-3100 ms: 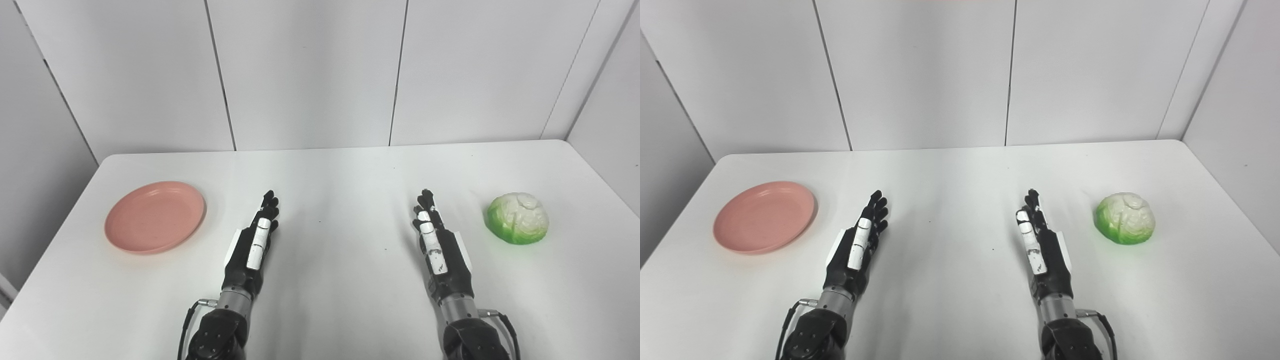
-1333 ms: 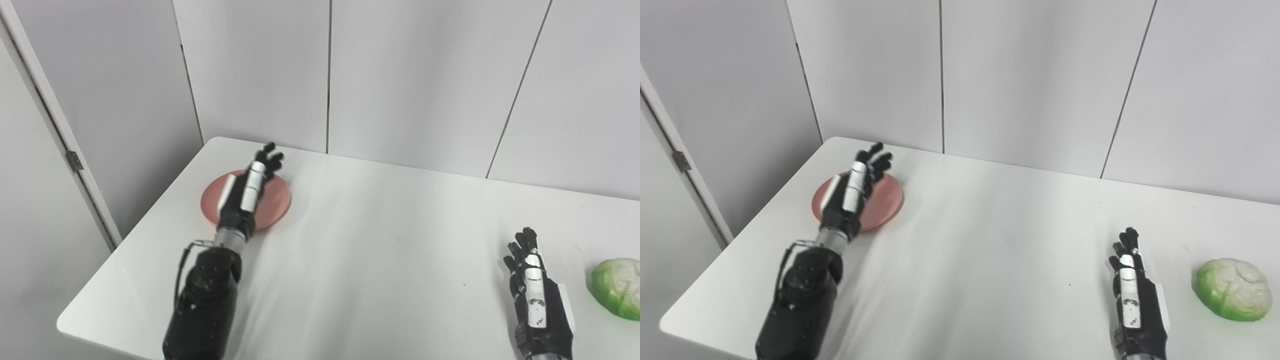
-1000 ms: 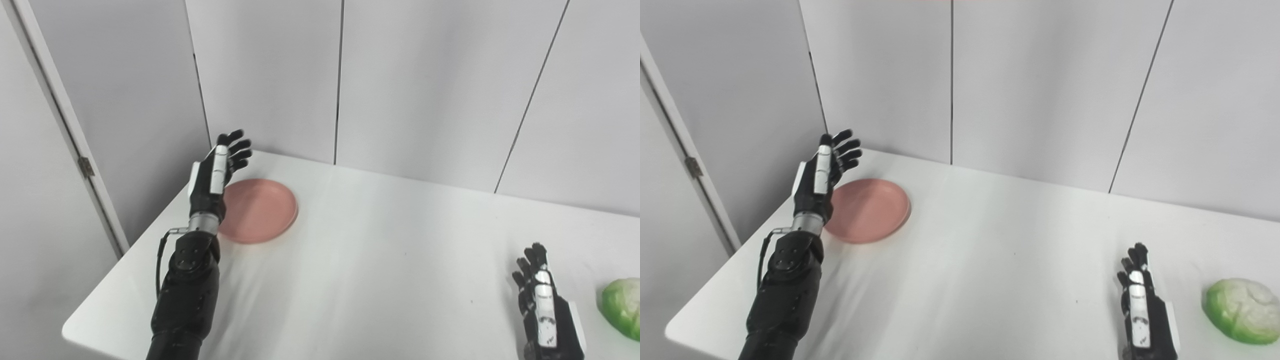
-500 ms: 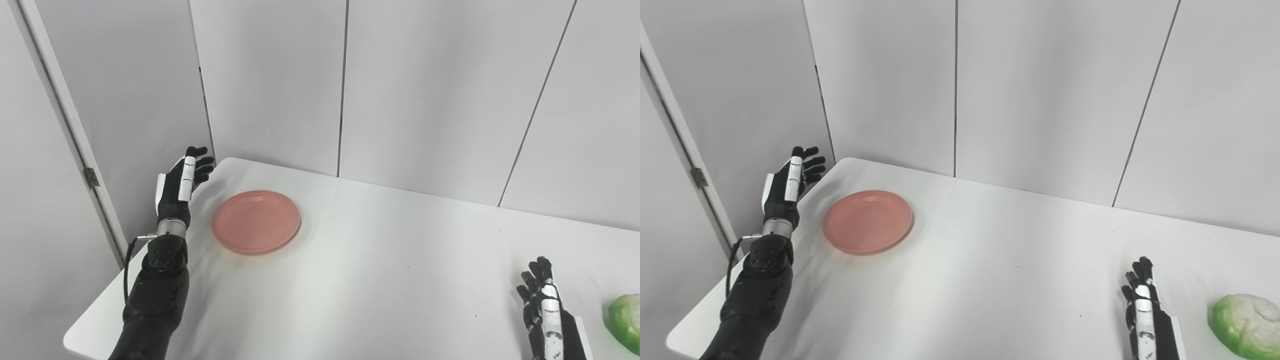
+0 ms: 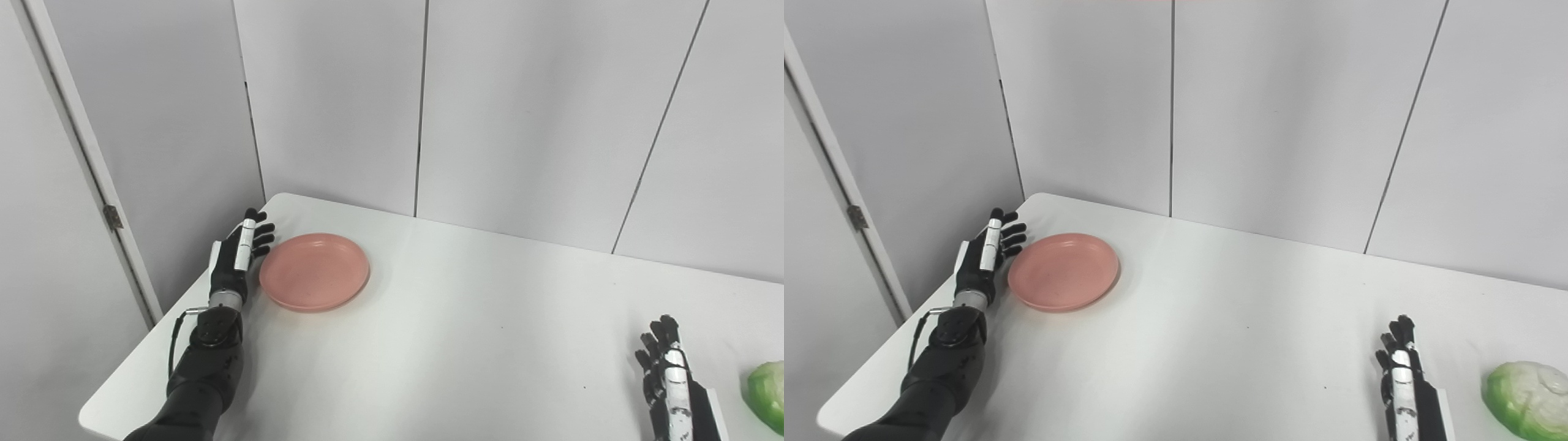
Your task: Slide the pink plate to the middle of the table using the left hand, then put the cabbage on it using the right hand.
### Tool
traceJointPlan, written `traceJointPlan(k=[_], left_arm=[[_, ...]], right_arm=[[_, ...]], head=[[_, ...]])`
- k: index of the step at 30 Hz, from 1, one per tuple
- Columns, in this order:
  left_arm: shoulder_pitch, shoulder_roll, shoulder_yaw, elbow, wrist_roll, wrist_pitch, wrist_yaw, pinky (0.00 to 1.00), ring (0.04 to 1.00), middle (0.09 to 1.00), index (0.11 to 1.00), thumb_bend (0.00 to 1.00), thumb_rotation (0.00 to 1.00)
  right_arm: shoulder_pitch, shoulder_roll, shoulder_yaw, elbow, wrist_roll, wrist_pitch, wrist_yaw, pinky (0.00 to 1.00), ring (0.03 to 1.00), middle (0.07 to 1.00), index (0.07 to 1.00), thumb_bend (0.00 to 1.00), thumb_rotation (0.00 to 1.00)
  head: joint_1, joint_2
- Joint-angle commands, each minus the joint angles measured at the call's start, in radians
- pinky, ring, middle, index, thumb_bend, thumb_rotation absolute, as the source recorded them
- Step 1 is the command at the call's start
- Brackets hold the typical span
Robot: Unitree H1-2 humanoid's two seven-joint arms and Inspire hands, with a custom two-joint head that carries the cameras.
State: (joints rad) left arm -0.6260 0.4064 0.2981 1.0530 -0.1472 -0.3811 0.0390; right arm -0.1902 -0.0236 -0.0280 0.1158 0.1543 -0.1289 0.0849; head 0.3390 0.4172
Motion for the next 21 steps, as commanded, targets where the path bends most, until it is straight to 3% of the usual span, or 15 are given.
traceJointPlan(k=[1,8,10,14,17,21], left_arm=[[-0.061,0.019,-0.006,0.005,-0.016,-0.035,-0.028,0.8,0.785,0.772,0.766,0.84,1.0],[-0.064,-0.001,-0.031,0.052,-0.027,-0.053,-0.057,0.84,0.802,0.782,0.784,0.83,1.0],[-0.062,-0.009,-0.029,0.051,-0.04,-0.047,-0.076,0.88,0.813,0.795,0.793,0.85,1.0],[-0.053,-0.027,-0.034,0.026,-0.055,-0.042,-0.109,0.87,0.812,0.795,0.792,0.86,1.0],[-0.042,-0.052,-0.025,-0.02,-0.089,-0.027,-0.139,0.81,0.81,0.795,0.791,0.88,1.0],[-0.003,-0.095,-0.042,-0.153,-0.099,0.025,-0.154,0.82,0.806,0.797,0.796,0.88,1.0]], right_arm=[[0.029,-0.005,-0.006,0.0,0.001,-0.031,0.007,1.0,1.0,1.0,1.0,0.55,0.94],[0.032,-0.003,-0.004,-0.012,-0.001,-0.02,0.004,1.0,1.0,1.0,1.0,0.56,0.94],[0.031,-0.003,-0.004,-0.012,-0.002,-0.023,0.005,1.0,1.0,1.0,1.0,0.55,0.94],[0.029,0.0,-0.005,-0.008,0.002,-0.03,0.006,1.0,1.0,1.0,1.0,0.55,0.93],[0.027,0.001,-0.005,-0.002,-0.002,-0.034,0.003,1.0,1.0,1.0,1.0,0.55,0.93],[0.02,-0.004,0.0,0.014,-0.009,-0.041,0.007,1.0,1.0,1.0,1.0,0.58,0.92]], head=[[0.0,0.003],[-0.006,0.007],[-0.01,0.01],[-0.018,0.013],[-0.027,0.021],[-0.04,0.026]])
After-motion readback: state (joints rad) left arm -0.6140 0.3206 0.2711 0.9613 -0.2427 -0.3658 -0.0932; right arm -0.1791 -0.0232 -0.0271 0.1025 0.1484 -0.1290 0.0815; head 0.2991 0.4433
